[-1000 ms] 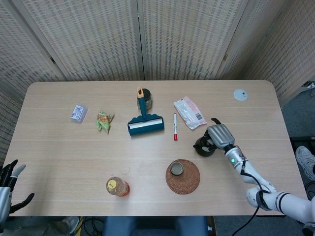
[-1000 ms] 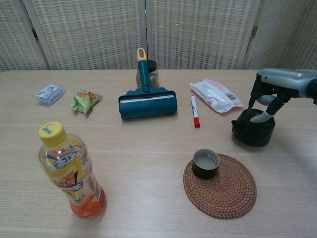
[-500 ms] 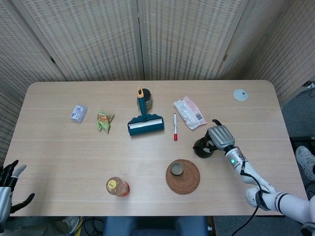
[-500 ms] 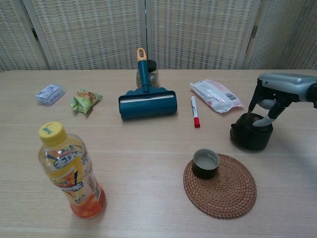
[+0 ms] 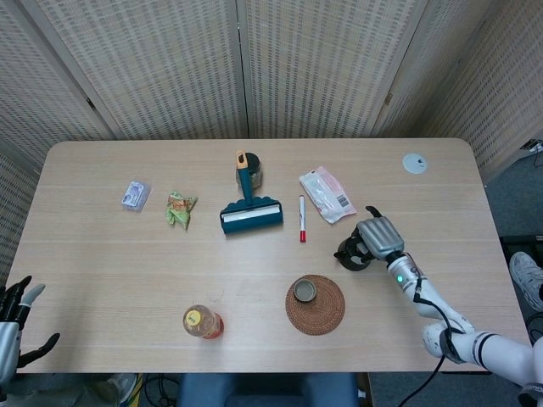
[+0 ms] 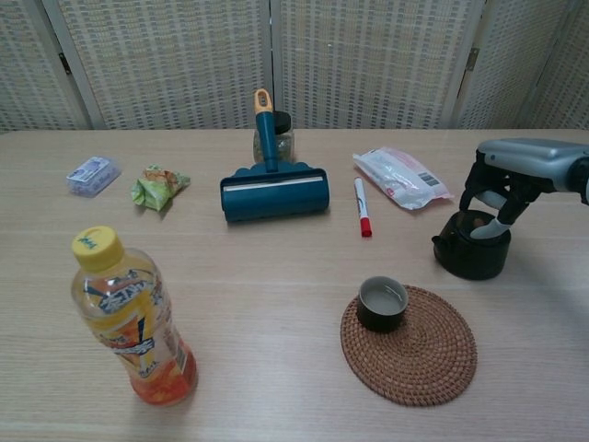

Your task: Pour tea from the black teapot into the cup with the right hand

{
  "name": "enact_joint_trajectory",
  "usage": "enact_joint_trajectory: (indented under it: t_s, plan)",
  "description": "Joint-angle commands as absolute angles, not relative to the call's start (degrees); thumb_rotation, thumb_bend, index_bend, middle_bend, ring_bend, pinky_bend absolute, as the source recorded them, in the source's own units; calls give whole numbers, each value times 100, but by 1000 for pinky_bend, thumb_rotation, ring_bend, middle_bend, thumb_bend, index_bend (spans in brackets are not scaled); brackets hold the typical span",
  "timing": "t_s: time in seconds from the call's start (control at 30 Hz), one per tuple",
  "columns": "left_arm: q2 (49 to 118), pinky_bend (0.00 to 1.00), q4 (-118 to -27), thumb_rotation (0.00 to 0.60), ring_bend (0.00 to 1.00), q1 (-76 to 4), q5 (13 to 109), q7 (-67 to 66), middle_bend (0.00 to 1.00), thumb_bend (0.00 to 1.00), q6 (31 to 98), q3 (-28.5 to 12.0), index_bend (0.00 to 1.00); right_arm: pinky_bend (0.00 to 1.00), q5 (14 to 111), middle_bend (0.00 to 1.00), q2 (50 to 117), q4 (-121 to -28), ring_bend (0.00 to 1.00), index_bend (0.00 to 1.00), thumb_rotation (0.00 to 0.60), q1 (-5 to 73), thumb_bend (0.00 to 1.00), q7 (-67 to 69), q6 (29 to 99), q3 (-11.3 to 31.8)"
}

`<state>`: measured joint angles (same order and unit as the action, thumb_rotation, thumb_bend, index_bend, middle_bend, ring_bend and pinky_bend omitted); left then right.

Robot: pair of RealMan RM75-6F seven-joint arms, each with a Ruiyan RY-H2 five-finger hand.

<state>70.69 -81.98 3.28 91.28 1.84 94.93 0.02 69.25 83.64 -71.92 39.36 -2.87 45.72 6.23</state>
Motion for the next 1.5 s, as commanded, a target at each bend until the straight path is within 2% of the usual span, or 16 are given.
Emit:
enact_joint_trajectory:
  t_s: [0.03,0.2,0.4,0.5,0.67,0.77,0.87,1.0,1.07,1.13,1.2,1.3,1.4,1.5]
  plan:
    - [7071,0,-8199,600,79,324,9129,183,52,183,9487,4,149,73,6918,766,8357,-7212,632,828,557,3928,85,-343,4579,614]
    - [7062,0,-8212,600,79,321,9136,173,53,183,9499,-1,149,68,6873,692,8345,-7254,546,751,556,3923,77,-444,4572,620]
    - [7049,0,-8221,600,79,330,9138,174,52,183,9518,1,149,59,6851,571,8294,-7362,445,600,558,3910,63,-518,4607,641]
    - [7045,0,-8227,600,79,334,9138,181,53,184,9523,3,149,44,6860,482,8251,-7456,369,501,557,3896,52,-563,4654,648]
    - [7040,0,-8226,600,79,337,9149,192,53,184,9542,2,149,10,6860,265,8172,-7647,189,279,554,3866,42,-647,4756,669]
    - [7033,0,-8230,600,79,338,9151,196,53,183,9551,-2,149,1,6879,173,8113,-7767,100,178,553,3839,37,-706,4846,677]
    - [7025,0,-8236,600,79,336,9154,199,53,183,9557,-5,149,0,6903,114,8060,-7868,38,121,553,3805,37,-776,4957,683]
    - [7011,0,-8245,600,79,324,9157,201,52,183,9554,-16,149,0,6970,124,8028,-7973,31,117,553,3687,36,-1103,5400,705]
    - [7003,0,-8249,600,80,313,9157,202,52,183,9548,-23,149,0,7044,169,8033,-8041,46,117,580,3595,41,-1256,5708,720]
    - [6994,0,-8255,600,80,300,9158,202,53,184,9543,-33,149,0,7186,238,8005,-8132,122,124,600,3473,67,-1464,6089,706]
    - [6984,0,-8266,600,79,281,9163,200,52,183,9534,-46,149,0,7298,326,7940,-8270,224,178,600,3336,98,-1628,6422,687]
    - [6978,0,-8275,600,79,261,9167,202,52,184,9521,-56,149,4,7438,428,7829,-8418,300,278,600,3139,110,-1742,6810,649]
    - [6973,0,-8278,600,79,246,9180,206,52,183,9517,-59,149,68,7547,470,7635,-8647,373,354,600,2880,113,-1708,7141,572]
    - [6961,0,-8295,600,79,229,9179,204,52,183,9494,-58,149,208,7690,491,7390,-8926,416,385,600,2624,113,-1690,7450,468]
